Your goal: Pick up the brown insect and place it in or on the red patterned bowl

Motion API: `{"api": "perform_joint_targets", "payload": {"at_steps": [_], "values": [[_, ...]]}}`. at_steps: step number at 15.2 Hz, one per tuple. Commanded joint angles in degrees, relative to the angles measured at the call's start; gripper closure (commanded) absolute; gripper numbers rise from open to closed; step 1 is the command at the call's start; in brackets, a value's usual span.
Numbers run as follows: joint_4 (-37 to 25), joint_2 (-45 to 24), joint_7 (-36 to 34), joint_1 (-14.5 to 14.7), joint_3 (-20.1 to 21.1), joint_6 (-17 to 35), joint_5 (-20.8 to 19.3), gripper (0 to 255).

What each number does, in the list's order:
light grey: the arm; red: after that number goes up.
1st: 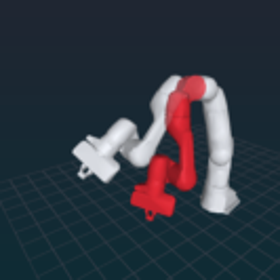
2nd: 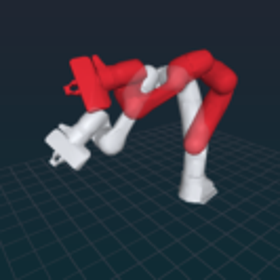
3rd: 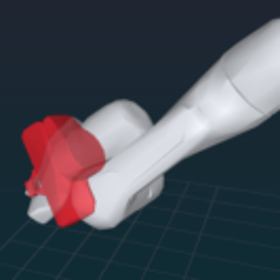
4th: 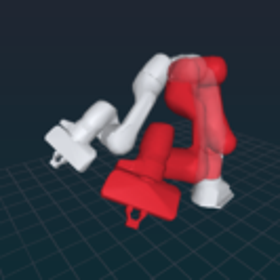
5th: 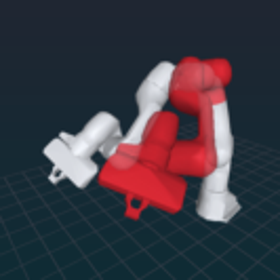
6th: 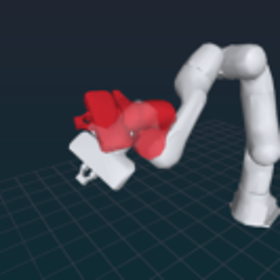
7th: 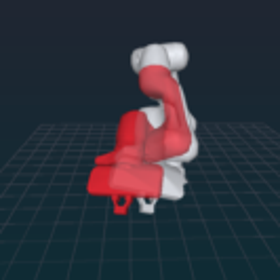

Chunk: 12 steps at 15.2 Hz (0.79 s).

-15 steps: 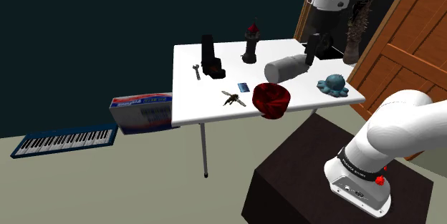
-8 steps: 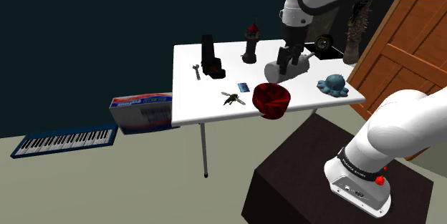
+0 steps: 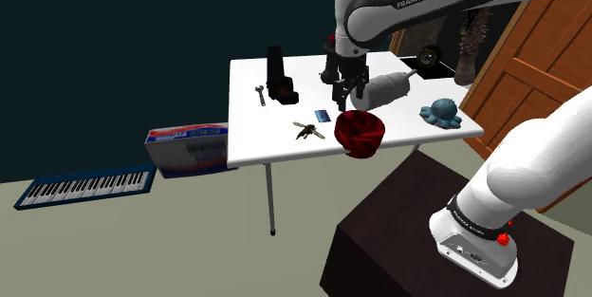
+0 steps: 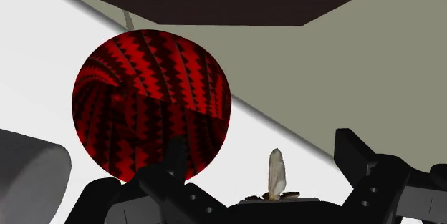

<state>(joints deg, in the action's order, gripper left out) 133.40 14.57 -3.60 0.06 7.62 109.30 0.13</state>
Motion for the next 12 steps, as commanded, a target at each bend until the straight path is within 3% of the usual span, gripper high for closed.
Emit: {"api": "perform_joint_targets", "payload": {"at_steps": [1,12], "values": [[-2.1,-4.9,-2.0,0.2,1.0,2.1,-0.6,0],[-20.0,-31.8,-11.5,2.5,2.4,6.8,-6.4,0]]}}
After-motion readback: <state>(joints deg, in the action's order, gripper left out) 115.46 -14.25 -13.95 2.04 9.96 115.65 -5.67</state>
